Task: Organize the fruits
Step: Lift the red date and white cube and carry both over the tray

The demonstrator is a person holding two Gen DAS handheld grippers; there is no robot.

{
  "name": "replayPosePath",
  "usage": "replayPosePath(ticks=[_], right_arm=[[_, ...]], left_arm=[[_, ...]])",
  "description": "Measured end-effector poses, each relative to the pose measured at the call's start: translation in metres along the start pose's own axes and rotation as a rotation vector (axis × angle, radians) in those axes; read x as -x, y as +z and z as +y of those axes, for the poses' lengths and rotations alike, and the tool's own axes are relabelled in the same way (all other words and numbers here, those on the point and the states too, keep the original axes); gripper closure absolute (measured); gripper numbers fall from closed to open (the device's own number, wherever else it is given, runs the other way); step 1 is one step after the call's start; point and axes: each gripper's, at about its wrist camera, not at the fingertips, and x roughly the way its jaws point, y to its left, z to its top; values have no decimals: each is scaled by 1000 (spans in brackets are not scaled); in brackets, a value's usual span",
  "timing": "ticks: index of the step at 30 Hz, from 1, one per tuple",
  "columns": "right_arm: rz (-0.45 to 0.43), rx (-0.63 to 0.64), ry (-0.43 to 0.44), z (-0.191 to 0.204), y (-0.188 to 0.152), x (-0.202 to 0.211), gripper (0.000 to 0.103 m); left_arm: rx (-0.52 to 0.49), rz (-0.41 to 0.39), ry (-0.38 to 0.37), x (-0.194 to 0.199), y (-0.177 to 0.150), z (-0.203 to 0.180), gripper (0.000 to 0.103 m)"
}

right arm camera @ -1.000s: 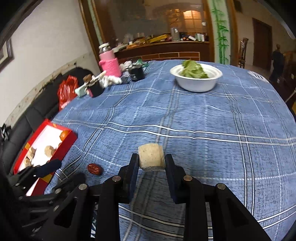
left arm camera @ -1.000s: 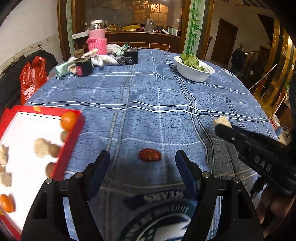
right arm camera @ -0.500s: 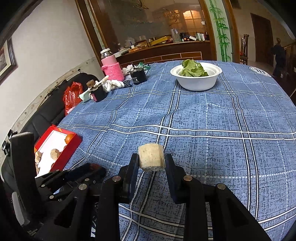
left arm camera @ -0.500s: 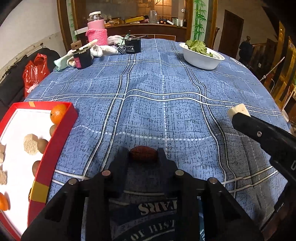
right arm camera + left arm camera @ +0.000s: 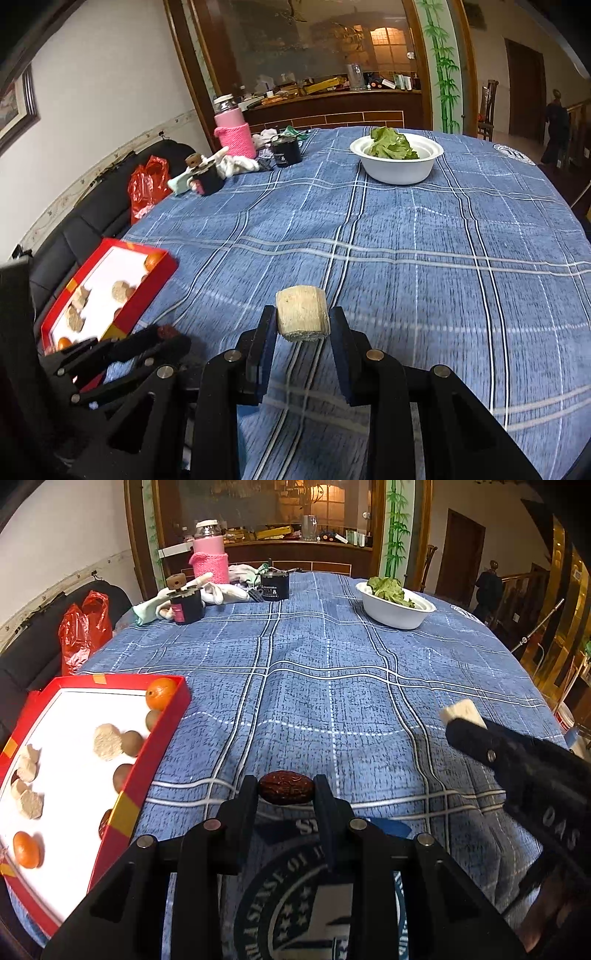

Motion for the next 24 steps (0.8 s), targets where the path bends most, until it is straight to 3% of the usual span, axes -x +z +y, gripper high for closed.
replayPosePath(ticks=[9,24], right_arm=[[-24,15,-45,15,-25,26,74],[-20,27,-82,25,-38,19,74]], left_arm=[[16,-13,-14,13,-10,8,75],[12,-20,-10,14,-16,11,75]])
